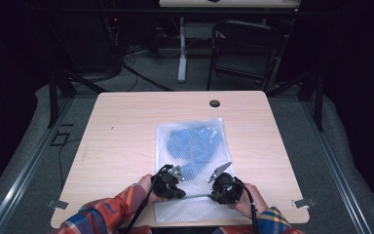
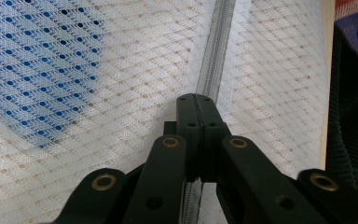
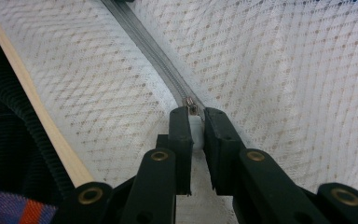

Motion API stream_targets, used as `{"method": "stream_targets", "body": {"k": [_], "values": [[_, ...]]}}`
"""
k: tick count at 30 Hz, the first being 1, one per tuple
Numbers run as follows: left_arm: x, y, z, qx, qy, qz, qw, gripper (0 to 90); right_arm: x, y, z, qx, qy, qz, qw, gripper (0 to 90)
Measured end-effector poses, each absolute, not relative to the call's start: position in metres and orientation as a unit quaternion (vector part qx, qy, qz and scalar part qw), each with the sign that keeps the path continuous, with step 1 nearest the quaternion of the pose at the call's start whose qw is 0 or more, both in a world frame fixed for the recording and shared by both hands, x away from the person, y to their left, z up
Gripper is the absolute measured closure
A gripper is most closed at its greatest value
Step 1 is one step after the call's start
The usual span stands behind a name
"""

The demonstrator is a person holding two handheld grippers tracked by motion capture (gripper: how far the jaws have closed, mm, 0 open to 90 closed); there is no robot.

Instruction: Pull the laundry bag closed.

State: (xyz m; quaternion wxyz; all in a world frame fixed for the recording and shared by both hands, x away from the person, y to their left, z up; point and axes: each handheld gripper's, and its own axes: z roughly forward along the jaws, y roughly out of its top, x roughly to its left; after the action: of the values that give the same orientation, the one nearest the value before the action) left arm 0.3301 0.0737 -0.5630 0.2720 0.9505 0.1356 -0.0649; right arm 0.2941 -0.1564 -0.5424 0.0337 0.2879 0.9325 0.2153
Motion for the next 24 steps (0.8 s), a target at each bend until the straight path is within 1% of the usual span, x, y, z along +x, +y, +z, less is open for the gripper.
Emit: {"method": "stream_targets", "body": {"k": [2, 12, 20, 24], "values": [[0.33, 0.074, -0.563, 0.95, 0.136, -0.065, 0.273, 90.0, 0.293, -0.156, -0.543, 0.287, 0.934, 0.208, 0.044, 81.9], [0.33, 0.07, -0.561, 0.952, 0.134, -0.056, 0.269, 90.0, 0.294, -0.154, -0.545, 0.29, 0.933, 0.209, 0.041, 81.9], [0.323, 0.05, -0.554, 0.945, 0.122, -0.038, 0.301, 90.0, 0.295, -0.153, -0.544, 0.293, 0.932, 0.212, 0.036, 81.8], [0.322, 0.04, -0.557, 0.946, 0.117, -0.034, 0.3, 90.0, 0.295, -0.151, -0.546, 0.292, 0.932, 0.214, 0.034, 81.8]]}}
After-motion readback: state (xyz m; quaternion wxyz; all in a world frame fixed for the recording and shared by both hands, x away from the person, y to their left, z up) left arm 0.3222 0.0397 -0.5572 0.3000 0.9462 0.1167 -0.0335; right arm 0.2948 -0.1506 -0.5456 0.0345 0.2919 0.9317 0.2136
